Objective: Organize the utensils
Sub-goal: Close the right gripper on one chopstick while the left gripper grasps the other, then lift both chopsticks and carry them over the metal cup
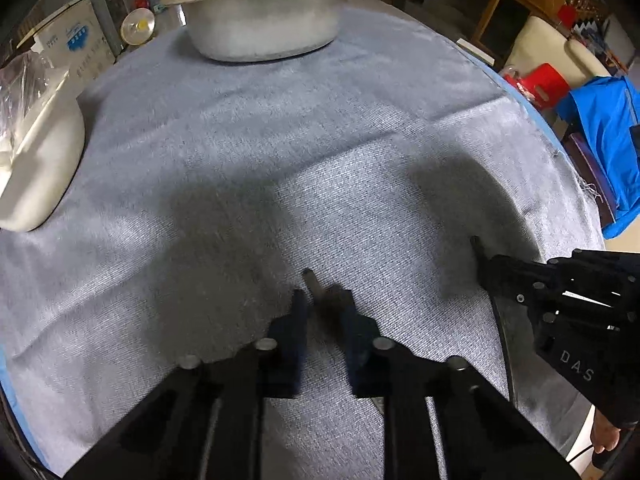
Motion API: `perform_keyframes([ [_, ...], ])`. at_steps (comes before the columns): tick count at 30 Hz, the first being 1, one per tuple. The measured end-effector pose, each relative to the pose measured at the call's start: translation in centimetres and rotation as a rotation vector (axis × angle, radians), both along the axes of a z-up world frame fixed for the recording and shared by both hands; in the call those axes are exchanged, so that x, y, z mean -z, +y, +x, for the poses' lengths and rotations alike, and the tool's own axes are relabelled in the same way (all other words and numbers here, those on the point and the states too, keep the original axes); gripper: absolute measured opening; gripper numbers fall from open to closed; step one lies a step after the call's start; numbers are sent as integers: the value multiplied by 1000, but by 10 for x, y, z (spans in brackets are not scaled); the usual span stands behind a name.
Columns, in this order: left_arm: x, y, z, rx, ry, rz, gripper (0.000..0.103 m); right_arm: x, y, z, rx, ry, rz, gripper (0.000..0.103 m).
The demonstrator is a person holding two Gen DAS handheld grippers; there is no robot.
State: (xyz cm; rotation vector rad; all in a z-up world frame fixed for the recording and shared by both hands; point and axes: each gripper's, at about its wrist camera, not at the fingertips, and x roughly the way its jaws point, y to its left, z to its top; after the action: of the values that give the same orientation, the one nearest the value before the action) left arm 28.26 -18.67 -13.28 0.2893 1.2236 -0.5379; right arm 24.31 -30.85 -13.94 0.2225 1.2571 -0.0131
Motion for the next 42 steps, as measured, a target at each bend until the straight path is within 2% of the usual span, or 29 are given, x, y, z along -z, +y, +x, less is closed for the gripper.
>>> perform_keyframes([
  [4,-1,7,-2,1,-13,-14,8,3,11,5,-26,-24,-29,8],
  [9,-8,31,-8,-36,-45,-31,5,0,4,-10,-16,-78,33,7],
  [13,-25,64,-11,-98,-83,-80,5,-15,1,-24,-9,-157,66,7],
  [17,-43,89,-24,-143,-132,-92,5,-35,-4,-42,-4,-230,92,7],
  [29,-115,181,-88,-314,-294,-157,5,-101,-28,-119,78,-456,124,7],
  [35,-128,213,-123,-383,-311,-172,5,-117,-31,-161,95,-499,129,7],
  [42,-144,225,-165,-417,-377,-181,5,-132,-24,-194,98,-559,135,7],
])
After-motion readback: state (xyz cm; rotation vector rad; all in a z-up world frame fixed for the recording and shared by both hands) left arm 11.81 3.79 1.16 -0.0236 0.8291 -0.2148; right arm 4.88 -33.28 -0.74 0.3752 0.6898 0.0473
